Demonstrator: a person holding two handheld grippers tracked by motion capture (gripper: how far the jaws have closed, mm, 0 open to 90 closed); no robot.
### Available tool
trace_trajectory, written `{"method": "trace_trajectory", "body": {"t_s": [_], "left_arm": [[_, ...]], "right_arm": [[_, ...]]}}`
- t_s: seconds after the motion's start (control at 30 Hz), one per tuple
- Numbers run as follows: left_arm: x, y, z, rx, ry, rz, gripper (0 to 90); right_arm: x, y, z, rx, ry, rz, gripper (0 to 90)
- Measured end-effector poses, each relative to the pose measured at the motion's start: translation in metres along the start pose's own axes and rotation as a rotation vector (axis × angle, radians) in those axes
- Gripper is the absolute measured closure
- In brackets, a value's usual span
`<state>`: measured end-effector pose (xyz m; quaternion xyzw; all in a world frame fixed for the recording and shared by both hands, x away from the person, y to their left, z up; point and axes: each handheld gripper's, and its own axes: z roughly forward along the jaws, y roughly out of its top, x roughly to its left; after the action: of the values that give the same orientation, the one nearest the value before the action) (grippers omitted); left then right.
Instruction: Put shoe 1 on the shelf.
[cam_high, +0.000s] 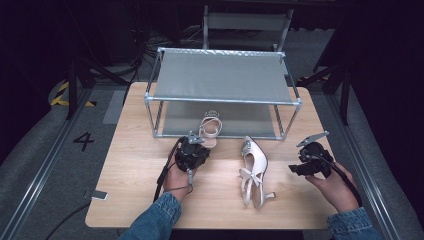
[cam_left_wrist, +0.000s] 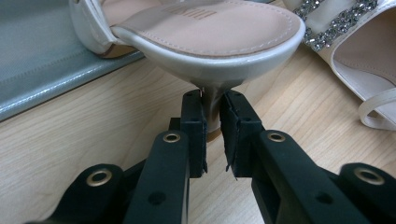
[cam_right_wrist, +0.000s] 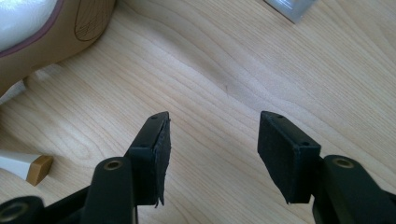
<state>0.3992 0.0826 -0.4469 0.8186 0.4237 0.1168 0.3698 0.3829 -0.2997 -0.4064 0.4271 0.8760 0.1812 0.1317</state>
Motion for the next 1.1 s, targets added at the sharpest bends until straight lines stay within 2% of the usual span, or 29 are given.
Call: {"method": "trace_trajectory", "body": {"t_s": [0.1, 0.2, 0.23, 0.3, 0.47, 0.53, 0.6, 0.67, 0.73, 0.87, 0.9, 1.1], "left_arm": [[-0.001, 0.005, 0.000, 0.015, 0.003, 0.016, 80.3], [-0.002, 0.011, 0.000, 0.014, -0.021, 0.000, 80.4], [-0.001, 0.014, 0.000, 0.012, -0.024, 0.009, 80.3], [-0.002, 0.016, 0.002, 0.002, -0.022, -0.005, 80.4], [0.003, 0.026, 0.002, 0.005, -0.005, -0.014, 80.3], [0.007, 0.031, 0.003, -0.015, -0.001, -0.011, 80.3], [0.010, 0.037, 0.005, -0.007, 0.021, -0.006, 80.3], [0.013, 0.040, 0.006, -0.027, 0.024, -0.009, 80.3], [0.015, 0.045, 0.009, -0.013, 0.025, -0.024, 80.3], [0.021, 0.052, 0.015, -0.018, 0.016, -0.042, 80.2], [0.022, 0.053, 0.017, -0.021, 0.010, -0.058, 80.2], [0.030, 0.063, 0.029, -0.012, 0.031, -0.061, 80.2]], "right_arm": [[-0.001, 0.000, 0.000, 0.000, 0.001, 0.001, 44.6], [-0.001, 0.000, 0.000, 0.000, 0.002, 0.004, 44.6], [-0.001, -0.001, 0.000, -0.001, 0.003, 0.006, 44.6], [-0.002, -0.001, 0.000, 0.000, 0.004, 0.005, 44.6], [-0.002, -0.001, 0.001, 0.001, 0.005, 0.008, 44.6], [-0.002, -0.001, 0.002, 0.004, 0.007, 0.009, 44.6], [-0.002, -0.001, 0.003, 0.006, 0.008, 0.007, 44.6], [-0.002, -0.001, 0.003, 0.007, 0.008, 0.005, 44.6], [-0.002, -0.001, 0.003, 0.006, 0.009, 0.006, 44.6], [-0.003, -0.001, 0.004, 0.008, 0.016, 0.011, 44.6], [-0.003, -0.001, 0.004, 0.008, 0.019, 0.011, 44.6], [-0.003, -0.001, 0.004, 0.007, 0.026, 0.012, 44.5]]}}
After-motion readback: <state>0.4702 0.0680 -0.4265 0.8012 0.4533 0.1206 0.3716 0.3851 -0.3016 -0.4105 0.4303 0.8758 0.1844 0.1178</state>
